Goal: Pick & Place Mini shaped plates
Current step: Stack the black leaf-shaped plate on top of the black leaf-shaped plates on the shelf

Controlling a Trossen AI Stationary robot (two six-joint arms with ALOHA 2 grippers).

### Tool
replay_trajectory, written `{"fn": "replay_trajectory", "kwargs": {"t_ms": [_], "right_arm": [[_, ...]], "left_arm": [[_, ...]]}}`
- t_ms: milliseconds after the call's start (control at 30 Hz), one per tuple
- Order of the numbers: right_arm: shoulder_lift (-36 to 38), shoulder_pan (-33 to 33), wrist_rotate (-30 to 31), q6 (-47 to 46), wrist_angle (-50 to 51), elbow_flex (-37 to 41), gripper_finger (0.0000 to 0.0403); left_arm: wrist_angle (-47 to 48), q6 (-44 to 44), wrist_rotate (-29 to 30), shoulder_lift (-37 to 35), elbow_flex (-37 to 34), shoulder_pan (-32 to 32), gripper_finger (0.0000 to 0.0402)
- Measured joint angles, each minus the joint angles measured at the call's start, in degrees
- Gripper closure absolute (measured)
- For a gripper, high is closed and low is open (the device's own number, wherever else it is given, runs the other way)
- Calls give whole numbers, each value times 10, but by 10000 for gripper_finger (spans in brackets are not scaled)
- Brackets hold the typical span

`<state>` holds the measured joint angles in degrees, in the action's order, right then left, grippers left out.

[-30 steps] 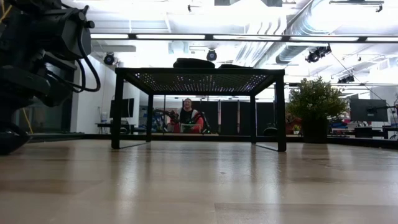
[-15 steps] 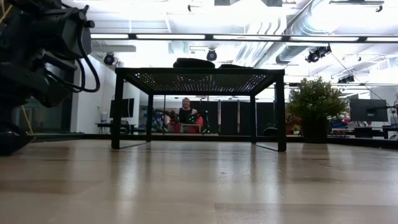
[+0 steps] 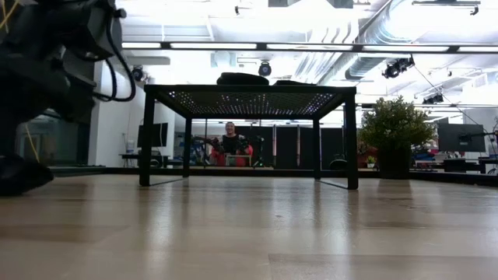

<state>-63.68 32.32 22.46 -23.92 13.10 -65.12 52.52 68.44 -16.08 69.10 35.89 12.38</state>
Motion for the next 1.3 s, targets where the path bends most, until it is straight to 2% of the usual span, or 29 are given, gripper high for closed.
{"fn": "replay_trajectory", "kwargs": {"t_ms": [167, 400, 633, 800, 933, 1033, 1300], "right_arm": [[0, 0, -4, 0, 0, 0, 288], [0, 0, -5, 0, 0, 0, 288], [0, 0, -18, 0, 0, 0, 288], [0, 0, -25, 0, 12, 0, 288], [0, 0, -19, -4, 15, 0, 288], [0, 0, -13, -5, 15, 0, 288], [0, 0, -5, -6, 12, 0, 288]], "left_arm": [[41, -26, -12, 0, 53, 0, 401], [111, -36, 9, 0, 159, 0, 401], [119, -37, 30, 0, 265, 0, 401], [113, -51, 92, 0, 344, 0, 401], [89, 13, 208, 0, 382, 0, 401], [44, 37, 265, 0, 385, 0, 401], [-21, 90, 337, 17, 385, 0, 401]]}}
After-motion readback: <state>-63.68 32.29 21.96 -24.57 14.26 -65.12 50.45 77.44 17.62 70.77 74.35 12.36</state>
